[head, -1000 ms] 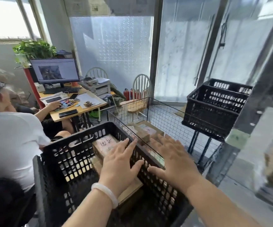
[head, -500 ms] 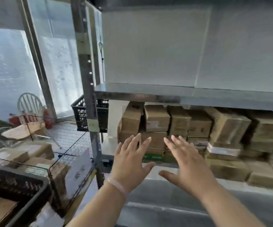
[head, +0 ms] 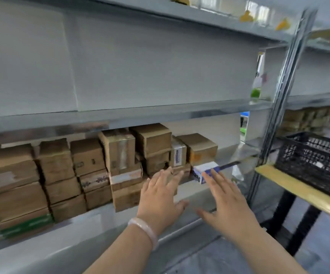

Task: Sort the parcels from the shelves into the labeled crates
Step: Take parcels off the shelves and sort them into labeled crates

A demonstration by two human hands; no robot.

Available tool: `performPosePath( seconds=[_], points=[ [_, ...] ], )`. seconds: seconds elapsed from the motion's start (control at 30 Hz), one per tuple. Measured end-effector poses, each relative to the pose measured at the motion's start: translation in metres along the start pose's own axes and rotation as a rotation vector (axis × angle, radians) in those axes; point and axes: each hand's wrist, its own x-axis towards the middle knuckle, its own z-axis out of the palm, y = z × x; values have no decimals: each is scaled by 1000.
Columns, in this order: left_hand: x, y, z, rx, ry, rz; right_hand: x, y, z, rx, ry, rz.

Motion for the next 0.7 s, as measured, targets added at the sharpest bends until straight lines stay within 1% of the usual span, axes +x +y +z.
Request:
performPosePath(
  seconds=[0.17, 0.33, 0.47, 0.63, 0.7],
  points=[
    [57, 31, 43, -58, -51, 72, 9, 57, 11, 29, -29, 141],
    [129, 36, 92, -116, -62, 91, 57, 104, 24, 67, -34, 239],
    [197, 27, 123, -162, -53, 61, 122, 136, 35, 82, -33, 261],
    [275, 17, 155, -101, -103, 86, 193, 173, 56, 101, -54, 285],
    [304, 16, 166, -115, -113, 66, 210, 190, 65, 105, -73, 291]
  ],
)
